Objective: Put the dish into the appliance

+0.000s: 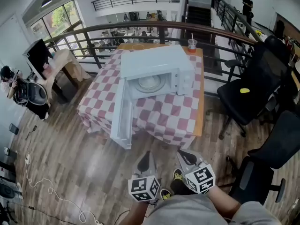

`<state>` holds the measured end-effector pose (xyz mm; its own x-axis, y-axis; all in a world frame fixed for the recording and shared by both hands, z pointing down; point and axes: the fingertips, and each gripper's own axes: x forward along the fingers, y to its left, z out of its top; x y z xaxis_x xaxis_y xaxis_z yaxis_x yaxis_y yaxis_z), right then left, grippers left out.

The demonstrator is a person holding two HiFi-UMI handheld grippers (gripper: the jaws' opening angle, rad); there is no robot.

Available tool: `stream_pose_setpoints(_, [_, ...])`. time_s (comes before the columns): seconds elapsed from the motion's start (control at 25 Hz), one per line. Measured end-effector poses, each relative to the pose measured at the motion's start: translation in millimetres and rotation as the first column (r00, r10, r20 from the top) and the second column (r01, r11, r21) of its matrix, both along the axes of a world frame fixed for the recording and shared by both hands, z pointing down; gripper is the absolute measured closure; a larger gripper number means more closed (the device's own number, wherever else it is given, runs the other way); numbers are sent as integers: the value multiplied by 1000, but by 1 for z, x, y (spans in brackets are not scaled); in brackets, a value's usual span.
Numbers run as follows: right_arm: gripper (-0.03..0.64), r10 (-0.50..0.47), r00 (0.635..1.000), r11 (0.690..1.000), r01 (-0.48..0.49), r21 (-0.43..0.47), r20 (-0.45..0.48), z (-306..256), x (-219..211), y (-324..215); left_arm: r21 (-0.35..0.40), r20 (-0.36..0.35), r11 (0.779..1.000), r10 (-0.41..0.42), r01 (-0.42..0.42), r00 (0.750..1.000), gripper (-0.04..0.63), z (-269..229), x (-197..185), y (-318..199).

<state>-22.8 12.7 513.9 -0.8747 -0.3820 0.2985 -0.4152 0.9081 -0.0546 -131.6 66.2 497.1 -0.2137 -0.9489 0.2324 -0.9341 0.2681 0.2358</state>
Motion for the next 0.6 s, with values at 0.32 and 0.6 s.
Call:
stream_pose_setpoints(0.32, [617,14,1000,999,-13,43,-26,-10,25,7,17,20,1000,-9,9,1000,584,-10,9,27])
stream_pose_setpoints(0.6, [617,82,997,995,-82,55,-5,-36,75,-18,-2,24,999,-45,46,999,584,-19,30,33])
